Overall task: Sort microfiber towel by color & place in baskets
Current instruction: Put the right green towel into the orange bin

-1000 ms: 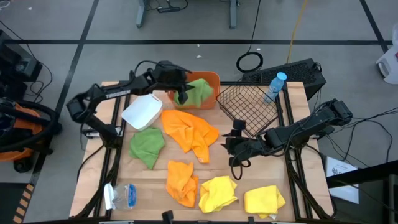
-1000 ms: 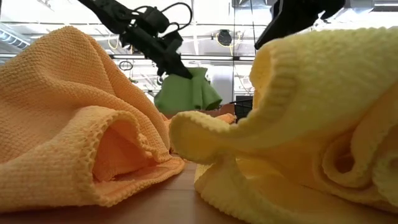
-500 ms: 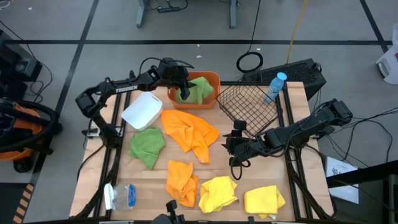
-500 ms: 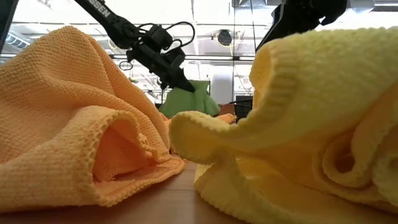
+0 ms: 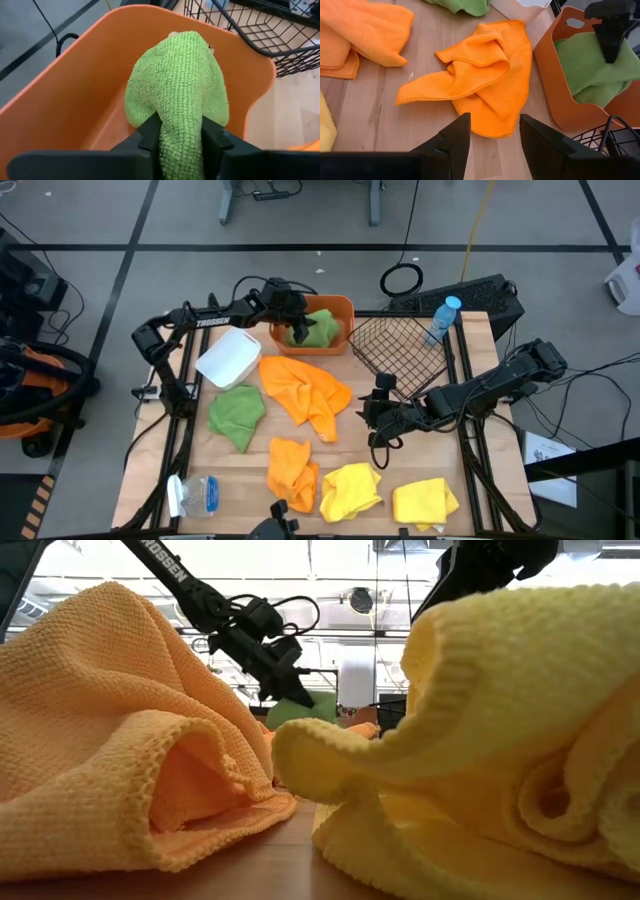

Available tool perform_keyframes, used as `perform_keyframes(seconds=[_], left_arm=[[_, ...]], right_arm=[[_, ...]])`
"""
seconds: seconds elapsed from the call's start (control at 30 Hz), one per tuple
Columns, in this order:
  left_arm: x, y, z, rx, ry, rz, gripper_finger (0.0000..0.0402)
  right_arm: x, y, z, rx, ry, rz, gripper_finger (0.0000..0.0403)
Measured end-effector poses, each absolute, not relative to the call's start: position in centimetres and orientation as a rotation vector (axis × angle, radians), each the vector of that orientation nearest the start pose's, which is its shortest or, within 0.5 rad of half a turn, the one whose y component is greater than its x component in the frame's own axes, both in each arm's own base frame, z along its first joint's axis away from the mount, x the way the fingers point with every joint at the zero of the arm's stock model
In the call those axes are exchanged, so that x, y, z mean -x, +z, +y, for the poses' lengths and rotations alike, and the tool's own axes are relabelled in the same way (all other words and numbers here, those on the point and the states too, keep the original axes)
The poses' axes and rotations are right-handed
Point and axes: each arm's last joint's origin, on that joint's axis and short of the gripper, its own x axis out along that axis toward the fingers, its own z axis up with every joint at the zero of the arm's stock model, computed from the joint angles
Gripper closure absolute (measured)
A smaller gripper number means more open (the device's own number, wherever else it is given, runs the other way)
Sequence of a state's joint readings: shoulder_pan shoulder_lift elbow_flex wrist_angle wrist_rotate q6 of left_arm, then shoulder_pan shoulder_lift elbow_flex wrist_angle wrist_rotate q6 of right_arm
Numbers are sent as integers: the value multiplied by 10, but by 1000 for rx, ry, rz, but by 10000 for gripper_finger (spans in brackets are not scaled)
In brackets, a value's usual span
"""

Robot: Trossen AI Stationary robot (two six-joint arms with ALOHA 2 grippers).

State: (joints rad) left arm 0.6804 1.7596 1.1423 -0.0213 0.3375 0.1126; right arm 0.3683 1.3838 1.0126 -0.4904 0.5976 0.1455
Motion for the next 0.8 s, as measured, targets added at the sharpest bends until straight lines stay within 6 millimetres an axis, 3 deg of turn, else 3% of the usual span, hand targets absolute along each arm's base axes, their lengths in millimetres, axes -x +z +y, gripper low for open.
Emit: perform_keyframes(seconds=[0.37, 0.6, 0.8], left_arm=[[-297, 223, 227, 174, 366, 602, 176], [-299, 244, 211, 19, 379, 586, 166], [-313, 237, 187, -42, 279, 655, 182]], right_arm=[[-268, 260, 87, 254, -247, 751, 243], [-267, 260, 86, 254, -246, 756, 243], [-267, 260, 86, 253, -246, 756, 243]])
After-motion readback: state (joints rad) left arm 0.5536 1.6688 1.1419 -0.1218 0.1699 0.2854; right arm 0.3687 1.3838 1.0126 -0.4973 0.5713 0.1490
